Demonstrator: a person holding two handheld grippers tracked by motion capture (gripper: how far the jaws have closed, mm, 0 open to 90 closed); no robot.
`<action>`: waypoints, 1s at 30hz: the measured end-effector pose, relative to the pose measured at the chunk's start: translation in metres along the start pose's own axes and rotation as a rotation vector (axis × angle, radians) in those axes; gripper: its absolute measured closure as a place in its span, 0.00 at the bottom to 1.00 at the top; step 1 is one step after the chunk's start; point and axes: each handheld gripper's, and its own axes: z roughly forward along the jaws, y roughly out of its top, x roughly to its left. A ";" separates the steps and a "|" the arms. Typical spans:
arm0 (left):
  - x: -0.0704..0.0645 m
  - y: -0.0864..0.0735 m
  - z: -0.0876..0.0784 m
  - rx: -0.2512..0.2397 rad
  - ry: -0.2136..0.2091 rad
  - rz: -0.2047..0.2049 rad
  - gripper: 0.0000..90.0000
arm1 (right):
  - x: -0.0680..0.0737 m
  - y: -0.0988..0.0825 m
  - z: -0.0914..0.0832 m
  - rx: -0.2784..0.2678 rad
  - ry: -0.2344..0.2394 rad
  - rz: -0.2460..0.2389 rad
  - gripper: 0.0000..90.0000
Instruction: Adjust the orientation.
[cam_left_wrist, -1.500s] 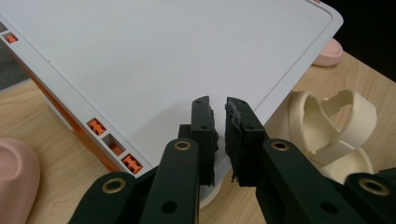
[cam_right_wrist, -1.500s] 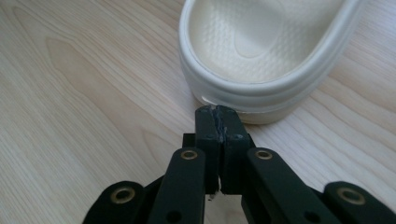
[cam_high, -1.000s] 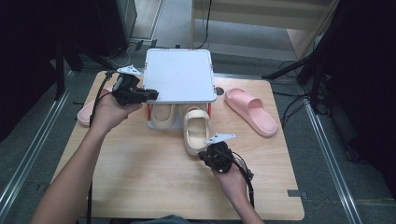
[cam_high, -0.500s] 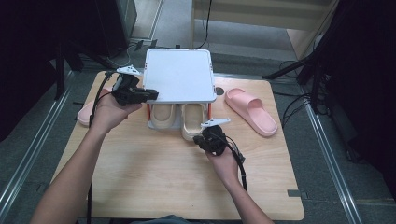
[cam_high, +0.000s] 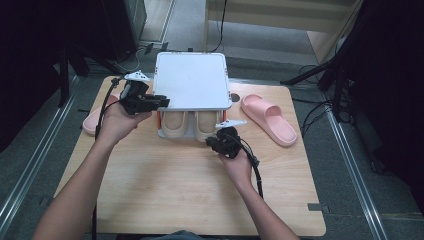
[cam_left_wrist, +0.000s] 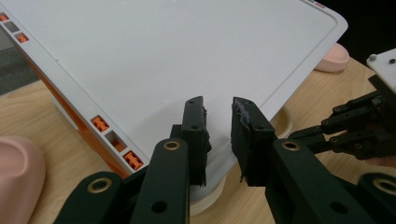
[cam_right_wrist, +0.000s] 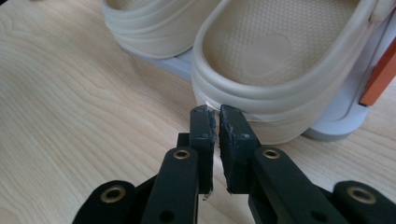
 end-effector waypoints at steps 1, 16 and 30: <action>0.001 0.000 -0.001 0.000 -0.002 -0.020 0.83 | -0.001 0.001 0.001 0.001 0.003 -0.003 0.92; -0.001 0.005 -0.021 0.012 -0.030 -0.031 0.57 | 0.004 0.001 -0.012 0.023 0.097 0.009 0.70; 0.008 -0.008 -0.045 0.023 0.002 -0.056 0.43 | 0.001 0.002 -0.060 -0.031 0.114 -0.020 0.63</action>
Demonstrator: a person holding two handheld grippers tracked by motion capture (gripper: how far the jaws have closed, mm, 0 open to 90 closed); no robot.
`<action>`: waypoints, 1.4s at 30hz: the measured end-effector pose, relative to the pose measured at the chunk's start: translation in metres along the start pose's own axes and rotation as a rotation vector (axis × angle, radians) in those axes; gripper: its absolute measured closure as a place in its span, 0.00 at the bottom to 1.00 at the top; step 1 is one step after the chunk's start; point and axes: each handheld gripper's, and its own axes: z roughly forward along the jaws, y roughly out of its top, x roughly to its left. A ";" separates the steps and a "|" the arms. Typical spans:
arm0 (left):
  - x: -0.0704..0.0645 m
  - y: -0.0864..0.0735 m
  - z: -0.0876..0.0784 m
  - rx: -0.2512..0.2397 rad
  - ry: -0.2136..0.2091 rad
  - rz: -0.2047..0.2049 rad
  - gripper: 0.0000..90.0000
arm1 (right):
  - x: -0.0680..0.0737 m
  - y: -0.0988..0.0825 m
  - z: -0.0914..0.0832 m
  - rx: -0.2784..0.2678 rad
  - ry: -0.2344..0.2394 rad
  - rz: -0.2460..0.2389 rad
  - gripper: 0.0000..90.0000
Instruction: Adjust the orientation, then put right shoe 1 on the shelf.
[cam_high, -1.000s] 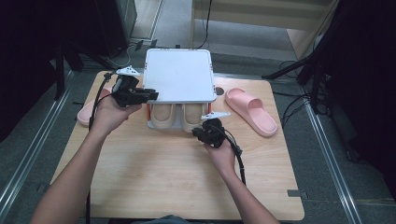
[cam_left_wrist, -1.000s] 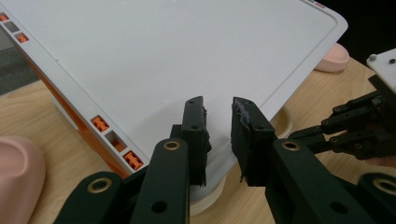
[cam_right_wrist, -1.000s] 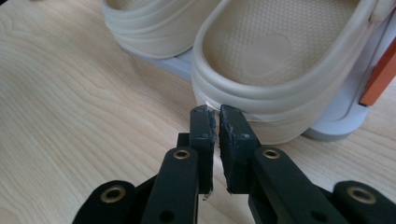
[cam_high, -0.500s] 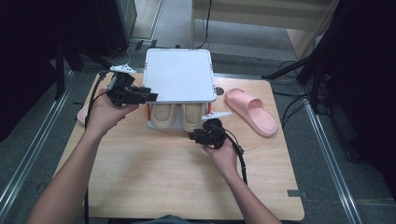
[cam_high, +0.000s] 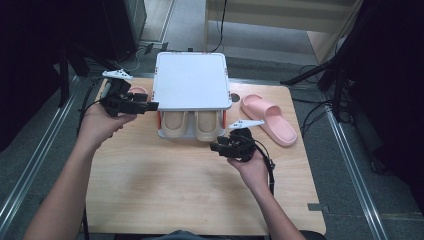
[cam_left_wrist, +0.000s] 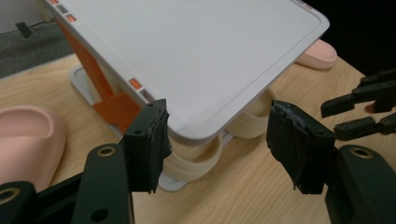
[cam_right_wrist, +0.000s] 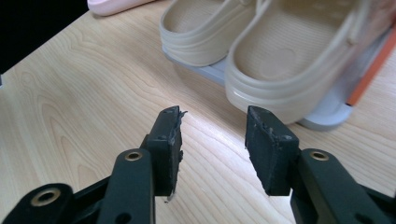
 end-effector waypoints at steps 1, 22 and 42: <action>0.003 -0.003 -0.003 -0.001 0.006 -0.008 0.42 | -0.004 -0.002 -0.006 -0.001 0.003 0.014 0.62; 0.033 -0.039 -0.026 -0.002 0.104 -0.062 0.41 | -0.047 -0.006 -0.034 -0.048 -0.079 0.036 0.66; 0.075 -0.075 -0.021 0.004 0.157 -0.152 0.46 | -0.058 -0.002 -0.020 -0.019 -0.096 0.038 0.66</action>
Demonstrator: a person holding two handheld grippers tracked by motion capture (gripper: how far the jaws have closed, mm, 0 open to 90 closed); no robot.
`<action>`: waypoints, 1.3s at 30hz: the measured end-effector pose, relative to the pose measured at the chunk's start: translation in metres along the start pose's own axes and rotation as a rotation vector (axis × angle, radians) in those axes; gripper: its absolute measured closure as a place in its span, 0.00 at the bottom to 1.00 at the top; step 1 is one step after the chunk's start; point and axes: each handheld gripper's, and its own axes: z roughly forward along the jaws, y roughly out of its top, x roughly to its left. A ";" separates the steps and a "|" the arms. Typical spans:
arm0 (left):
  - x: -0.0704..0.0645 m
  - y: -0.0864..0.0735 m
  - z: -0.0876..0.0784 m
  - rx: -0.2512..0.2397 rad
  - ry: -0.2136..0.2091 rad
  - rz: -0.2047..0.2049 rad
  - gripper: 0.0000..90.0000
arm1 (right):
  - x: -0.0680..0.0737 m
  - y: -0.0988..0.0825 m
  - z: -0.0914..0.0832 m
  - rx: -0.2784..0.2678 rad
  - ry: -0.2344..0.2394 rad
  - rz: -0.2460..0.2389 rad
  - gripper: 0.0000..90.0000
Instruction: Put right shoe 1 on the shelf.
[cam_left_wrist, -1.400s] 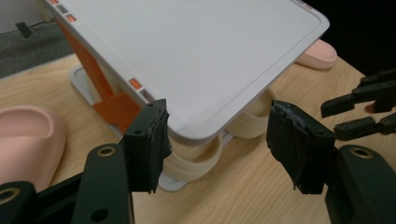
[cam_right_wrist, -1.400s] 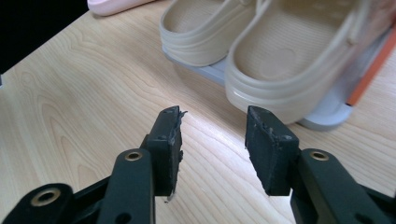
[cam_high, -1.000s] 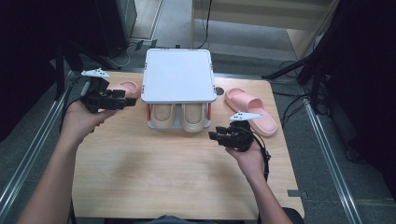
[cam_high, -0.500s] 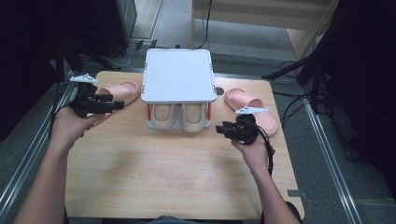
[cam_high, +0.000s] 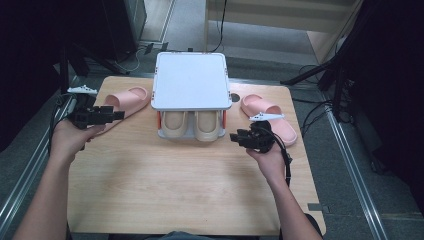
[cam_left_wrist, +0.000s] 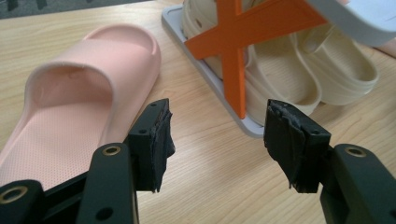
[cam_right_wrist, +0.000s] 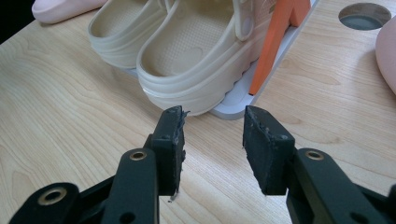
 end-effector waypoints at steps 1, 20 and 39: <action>0.002 -0.001 0.002 0.009 0.005 0.002 0.47 | 0.000 0.000 0.001 0.003 0.000 -0.001 0.66; 0.055 -0.017 0.036 0.055 0.113 -0.092 0.96 | 0.003 -0.015 -0.008 0.040 -0.033 -0.004 0.65; 0.083 -0.018 0.074 0.094 0.148 -0.131 0.94 | -0.005 -0.043 -0.041 0.019 -0.112 0.051 0.63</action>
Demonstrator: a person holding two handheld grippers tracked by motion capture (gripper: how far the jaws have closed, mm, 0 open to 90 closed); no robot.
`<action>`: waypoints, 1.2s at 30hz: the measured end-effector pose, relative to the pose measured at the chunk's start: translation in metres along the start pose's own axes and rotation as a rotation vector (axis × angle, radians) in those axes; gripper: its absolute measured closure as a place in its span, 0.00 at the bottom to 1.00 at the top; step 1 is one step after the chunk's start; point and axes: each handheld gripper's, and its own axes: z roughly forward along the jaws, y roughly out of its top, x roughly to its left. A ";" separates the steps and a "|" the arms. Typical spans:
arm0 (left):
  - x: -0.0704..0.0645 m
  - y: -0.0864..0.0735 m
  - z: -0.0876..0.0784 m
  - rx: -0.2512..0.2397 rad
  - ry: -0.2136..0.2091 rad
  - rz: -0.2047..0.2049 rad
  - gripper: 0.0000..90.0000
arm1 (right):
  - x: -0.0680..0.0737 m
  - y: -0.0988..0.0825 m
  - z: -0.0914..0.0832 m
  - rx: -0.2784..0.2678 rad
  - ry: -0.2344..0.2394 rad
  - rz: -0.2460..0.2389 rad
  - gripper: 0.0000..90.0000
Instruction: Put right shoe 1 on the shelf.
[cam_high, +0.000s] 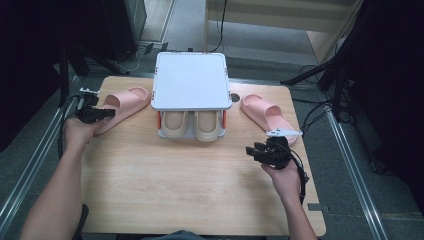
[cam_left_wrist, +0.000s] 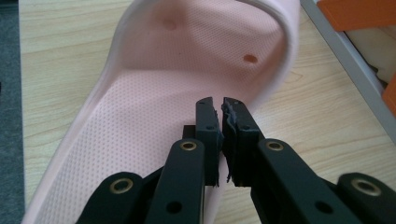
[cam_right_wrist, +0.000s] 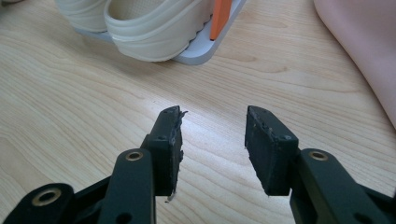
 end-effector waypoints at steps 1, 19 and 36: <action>0.000 0.000 0.001 0.002 0.001 -0.002 0.94 | 0.000 0.000 0.000 0.001 0.000 0.001 0.63; -0.009 -0.005 0.002 0.001 -0.045 -0.025 0.94 | 0.003 0.002 0.006 0.016 0.007 -0.019 0.63; -0.050 -0.011 0.007 0.029 -0.096 0.031 0.93 | 0.014 0.017 0.027 0.048 0.050 -0.074 0.63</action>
